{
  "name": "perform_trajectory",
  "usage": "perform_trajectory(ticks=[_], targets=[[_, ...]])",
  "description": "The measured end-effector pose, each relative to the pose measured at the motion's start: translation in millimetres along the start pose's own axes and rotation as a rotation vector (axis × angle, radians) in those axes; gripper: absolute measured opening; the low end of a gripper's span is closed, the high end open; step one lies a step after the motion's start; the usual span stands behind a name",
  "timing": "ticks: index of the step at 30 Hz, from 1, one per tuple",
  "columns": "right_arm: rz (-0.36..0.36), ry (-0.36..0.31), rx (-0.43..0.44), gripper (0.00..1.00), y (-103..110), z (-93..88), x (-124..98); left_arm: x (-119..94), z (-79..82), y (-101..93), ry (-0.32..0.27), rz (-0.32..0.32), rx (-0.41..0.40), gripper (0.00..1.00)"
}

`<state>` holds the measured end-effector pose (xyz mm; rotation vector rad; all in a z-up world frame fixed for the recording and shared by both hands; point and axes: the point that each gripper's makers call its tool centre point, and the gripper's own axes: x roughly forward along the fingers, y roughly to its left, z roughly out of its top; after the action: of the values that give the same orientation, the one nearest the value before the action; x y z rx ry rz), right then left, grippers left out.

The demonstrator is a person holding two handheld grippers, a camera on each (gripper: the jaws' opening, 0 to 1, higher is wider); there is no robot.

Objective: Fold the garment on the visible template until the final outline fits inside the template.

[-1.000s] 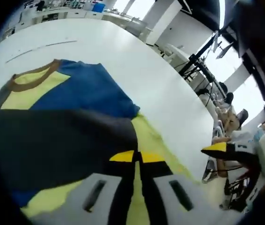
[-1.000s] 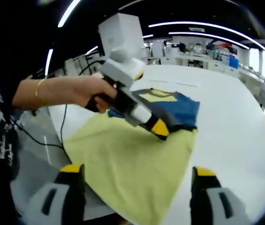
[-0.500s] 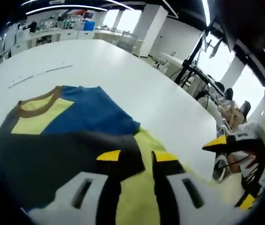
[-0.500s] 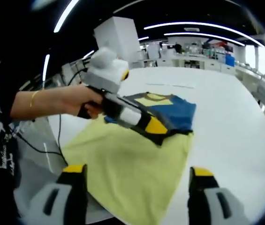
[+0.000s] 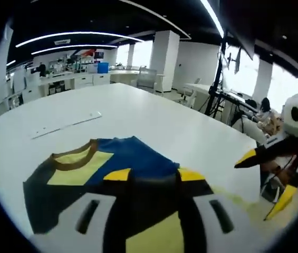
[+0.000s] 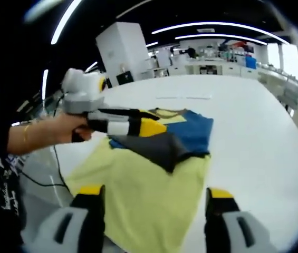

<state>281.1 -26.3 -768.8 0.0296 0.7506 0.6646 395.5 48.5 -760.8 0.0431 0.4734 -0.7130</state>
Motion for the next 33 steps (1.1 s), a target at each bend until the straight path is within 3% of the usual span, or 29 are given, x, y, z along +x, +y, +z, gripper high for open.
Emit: perform_trajectory(ticks=[8,14,20,25,33], targets=[[0.015,-0.003,0.010,0.70,-3,16.0,13,-22,-4.0,14.0,-0.002,0.031,0.053,0.36],[0.034,0.012,0.016,0.69,-4,23.0,27,-42,-11.0,25.0,0.013,0.048,0.102,0.46],[0.027,0.042,0.050,0.64,-9,22.1,40,-58,-12.0,33.0,0.020,0.060,0.116,0.64],[0.024,0.058,0.097,0.60,-13,22.5,49,-74,-15.6,45.1,0.016,0.075,0.116,0.73],[-0.023,0.019,0.163,0.50,-33,35.9,65,-97,-20.7,54.4,0.018,0.097,0.108,0.77]])
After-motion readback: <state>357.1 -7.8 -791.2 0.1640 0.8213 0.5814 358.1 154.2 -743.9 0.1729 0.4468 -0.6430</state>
